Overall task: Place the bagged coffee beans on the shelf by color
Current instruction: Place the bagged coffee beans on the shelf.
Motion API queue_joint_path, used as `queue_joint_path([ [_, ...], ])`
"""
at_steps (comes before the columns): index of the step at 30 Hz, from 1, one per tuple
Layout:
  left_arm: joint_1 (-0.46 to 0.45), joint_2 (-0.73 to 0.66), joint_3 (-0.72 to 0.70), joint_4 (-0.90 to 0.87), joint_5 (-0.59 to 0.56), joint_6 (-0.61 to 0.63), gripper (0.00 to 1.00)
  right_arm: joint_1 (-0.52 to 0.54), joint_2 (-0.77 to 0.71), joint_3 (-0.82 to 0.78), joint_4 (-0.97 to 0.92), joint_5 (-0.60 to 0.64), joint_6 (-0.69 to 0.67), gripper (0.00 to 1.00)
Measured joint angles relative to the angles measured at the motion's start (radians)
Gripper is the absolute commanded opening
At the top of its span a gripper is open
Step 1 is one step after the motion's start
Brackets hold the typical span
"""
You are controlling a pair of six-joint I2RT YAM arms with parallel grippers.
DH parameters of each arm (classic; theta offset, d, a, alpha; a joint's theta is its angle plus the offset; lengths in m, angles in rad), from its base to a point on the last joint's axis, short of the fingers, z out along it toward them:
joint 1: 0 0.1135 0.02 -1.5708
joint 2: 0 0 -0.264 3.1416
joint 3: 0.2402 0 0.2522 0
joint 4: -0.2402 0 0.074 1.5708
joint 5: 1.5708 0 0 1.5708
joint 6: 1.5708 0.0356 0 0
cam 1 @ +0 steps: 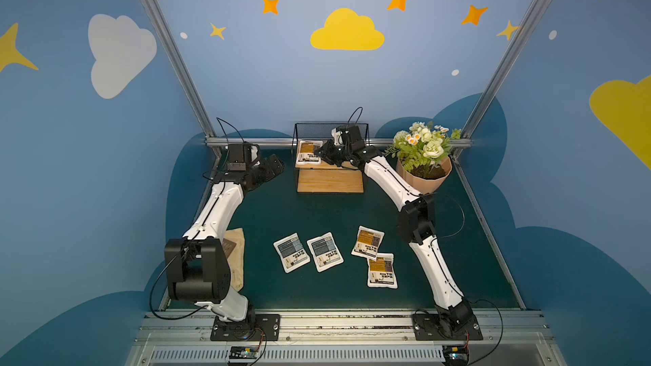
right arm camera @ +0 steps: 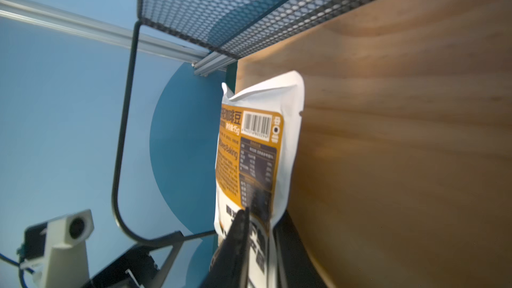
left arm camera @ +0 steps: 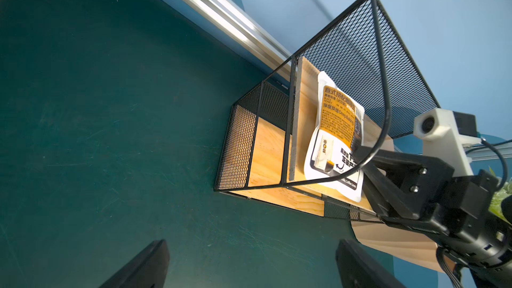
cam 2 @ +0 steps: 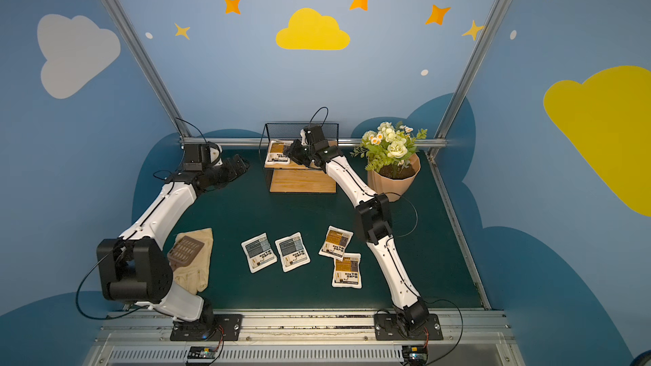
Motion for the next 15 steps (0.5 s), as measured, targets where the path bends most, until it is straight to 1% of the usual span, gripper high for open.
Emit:
queue_joint_path([
  [7, 0.0, 0.002, -0.009, 0.007, 0.011, 0.0, 1.0, 0.0, 0.002, 0.009, 0.041, 0.022, 0.001, 0.61],
  [10, 0.0, 0.002, -0.013, 0.012, 0.014, 0.0, 1.0, 0.001, 0.002, 0.011, 0.052, 0.022, 0.001, 0.65],
  [15, 0.0, 0.002, -0.026, 0.018, 0.019, 0.0, 1.0, 0.004, 0.002, 0.011, 0.073, 0.022, -0.002, 0.78],
])
